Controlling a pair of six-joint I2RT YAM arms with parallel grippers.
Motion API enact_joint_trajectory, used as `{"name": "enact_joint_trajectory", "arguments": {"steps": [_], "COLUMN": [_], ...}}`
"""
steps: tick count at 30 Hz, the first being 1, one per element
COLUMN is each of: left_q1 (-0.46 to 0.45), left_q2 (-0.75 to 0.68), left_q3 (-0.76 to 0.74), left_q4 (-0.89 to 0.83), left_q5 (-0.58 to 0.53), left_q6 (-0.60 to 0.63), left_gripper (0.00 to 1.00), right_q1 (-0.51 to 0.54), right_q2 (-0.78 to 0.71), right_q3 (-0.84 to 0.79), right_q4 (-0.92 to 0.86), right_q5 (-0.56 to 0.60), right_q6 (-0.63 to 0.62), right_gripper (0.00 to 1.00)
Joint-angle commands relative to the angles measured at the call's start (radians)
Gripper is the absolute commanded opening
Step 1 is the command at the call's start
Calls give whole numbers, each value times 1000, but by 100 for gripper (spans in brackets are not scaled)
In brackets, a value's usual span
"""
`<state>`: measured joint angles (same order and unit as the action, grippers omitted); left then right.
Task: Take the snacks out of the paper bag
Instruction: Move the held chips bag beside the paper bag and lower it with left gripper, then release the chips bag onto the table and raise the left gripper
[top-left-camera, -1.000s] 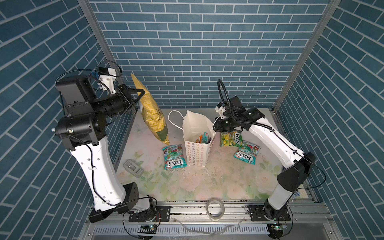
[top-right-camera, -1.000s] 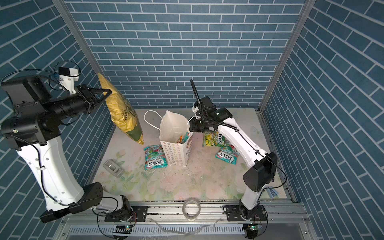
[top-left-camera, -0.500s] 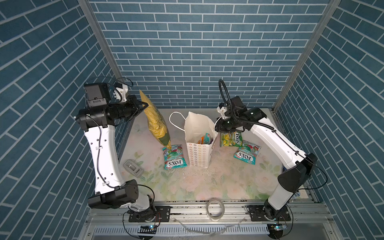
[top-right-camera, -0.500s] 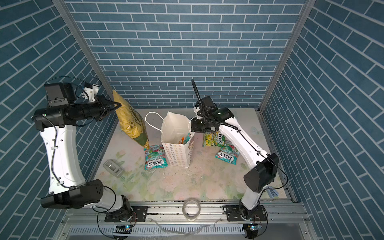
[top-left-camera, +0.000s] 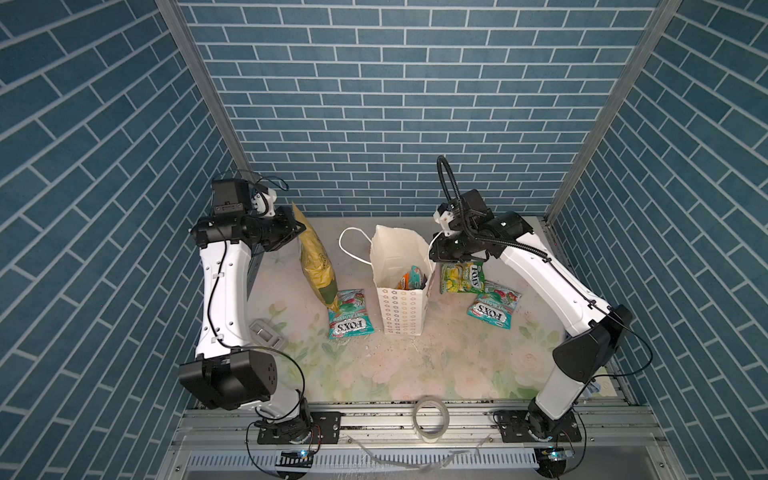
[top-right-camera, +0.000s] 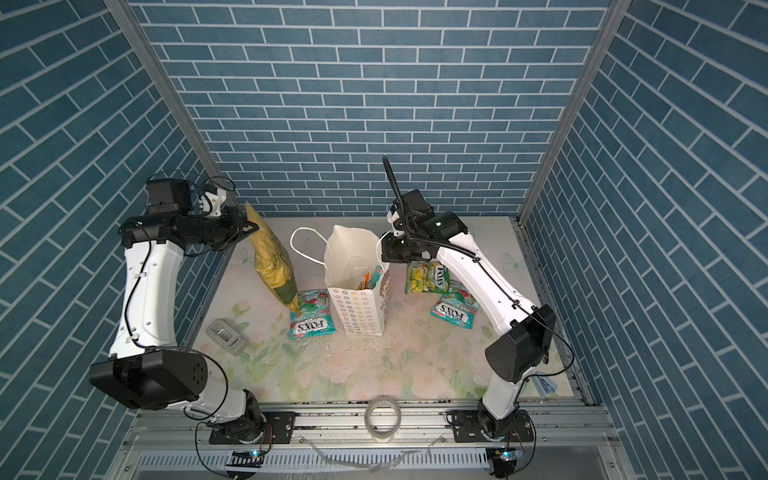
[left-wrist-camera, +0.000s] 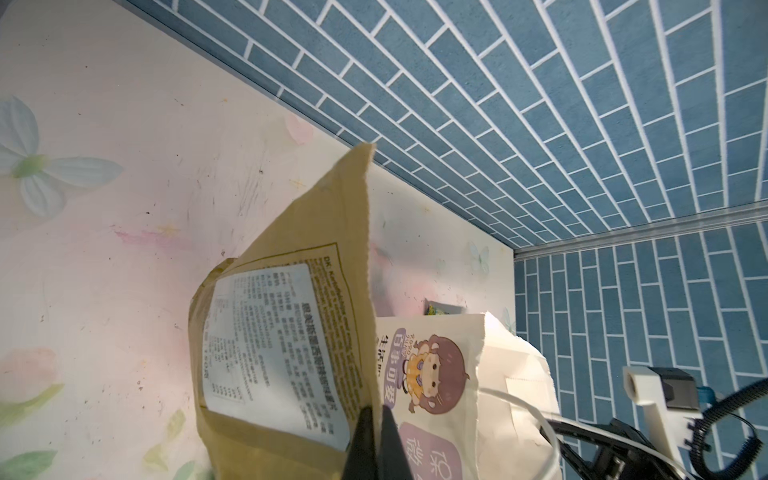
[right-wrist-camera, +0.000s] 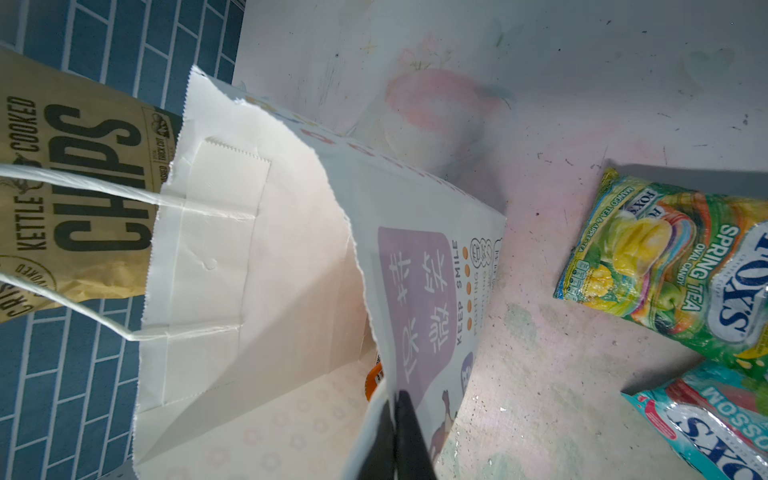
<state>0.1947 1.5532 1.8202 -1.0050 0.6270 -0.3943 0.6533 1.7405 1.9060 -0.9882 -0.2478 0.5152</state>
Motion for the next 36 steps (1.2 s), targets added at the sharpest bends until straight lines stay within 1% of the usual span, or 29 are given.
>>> {"name": "enact_joint_trajectory", "arguments": {"steps": [1,6,11,14,17,23,26,28,31,33,36], "left_q1": [-45,-99,-141,-153,-153,-135,-110,-103,-97,-89,-86], "left_q2": [30,87,174,221,253,275,281,285,302,316,332], "left_q3": [1,-6,-2,-23,-43,-58,-60,-37,-13,-11,-30], "left_q4": [120,251,380,468,495,355,246,132,-2,-53,-70], "left_q5": [-39,-48,-13,26,40,-17,-79,-178,-312,-360,-425], "left_q6": [23,-18,-92,-152,-172,-64,15,91,170,195,214], "left_gripper": [0,0,0,0,0,0,0,0,1,4,11], "right_q1": [-2,-1,-1,-2,-2,-2,-3,-1,-2,-1,-1], "right_q2": [-2,-2,-4,-6,-8,-13,-10,-9,-5,-2,-4], "right_q3": [38,27,19,13,15,10,14,19,25,26,26], "right_q4": [27,31,37,37,34,27,25,23,20,20,19], "right_q5": [-5,-3,1,4,7,12,12,10,7,4,1], "right_q6": [-4,3,9,11,11,11,10,8,6,6,6], "right_gripper": [0,0,0,0,0,0,0,0,0,0,0]}}
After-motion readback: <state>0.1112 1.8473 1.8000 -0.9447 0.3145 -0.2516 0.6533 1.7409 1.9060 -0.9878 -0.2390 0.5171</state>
